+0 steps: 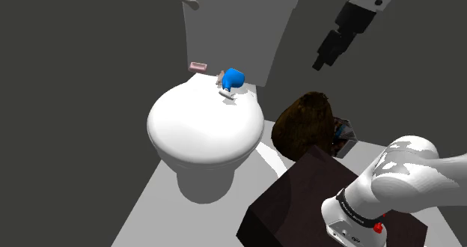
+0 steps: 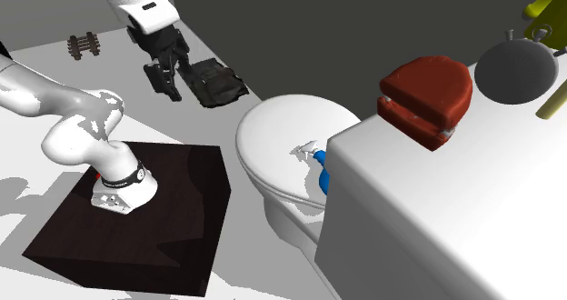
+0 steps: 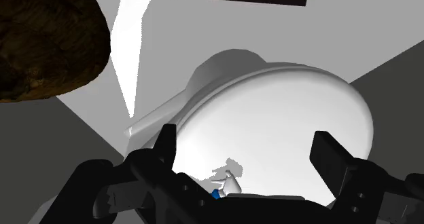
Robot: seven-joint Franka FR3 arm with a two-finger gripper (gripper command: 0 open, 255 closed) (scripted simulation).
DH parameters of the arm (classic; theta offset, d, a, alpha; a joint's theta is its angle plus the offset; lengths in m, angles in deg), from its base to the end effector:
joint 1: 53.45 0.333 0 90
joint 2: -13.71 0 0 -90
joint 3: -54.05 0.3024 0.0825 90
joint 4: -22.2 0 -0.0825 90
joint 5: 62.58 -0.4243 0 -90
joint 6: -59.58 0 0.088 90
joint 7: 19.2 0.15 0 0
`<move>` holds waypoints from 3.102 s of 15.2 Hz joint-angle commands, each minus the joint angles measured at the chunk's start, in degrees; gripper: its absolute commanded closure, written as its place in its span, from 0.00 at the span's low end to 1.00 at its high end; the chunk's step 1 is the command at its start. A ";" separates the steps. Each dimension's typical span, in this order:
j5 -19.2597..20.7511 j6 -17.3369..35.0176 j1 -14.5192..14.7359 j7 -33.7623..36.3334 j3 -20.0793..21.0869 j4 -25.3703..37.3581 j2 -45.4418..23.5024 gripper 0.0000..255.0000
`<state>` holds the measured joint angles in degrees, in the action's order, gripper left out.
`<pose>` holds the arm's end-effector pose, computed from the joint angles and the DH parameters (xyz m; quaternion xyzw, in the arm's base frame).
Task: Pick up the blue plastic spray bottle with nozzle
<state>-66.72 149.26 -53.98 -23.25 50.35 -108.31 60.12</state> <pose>0.3533 -0.0200 0.5865 -0.9970 -0.0092 -0.0518 0.0563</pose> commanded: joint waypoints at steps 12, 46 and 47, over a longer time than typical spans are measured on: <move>-2.21 17.98 -1.58 13.62 7.11 0.77 -18.20 0.00; 6.10 38.91 -2.38 39.84 10.43 25.98 -65.09 1.00; 6.10 38.91 -2.38 39.84 10.43 25.98 -65.09 1.00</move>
<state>-60.63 188.15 -56.36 16.59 60.79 -82.33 -4.96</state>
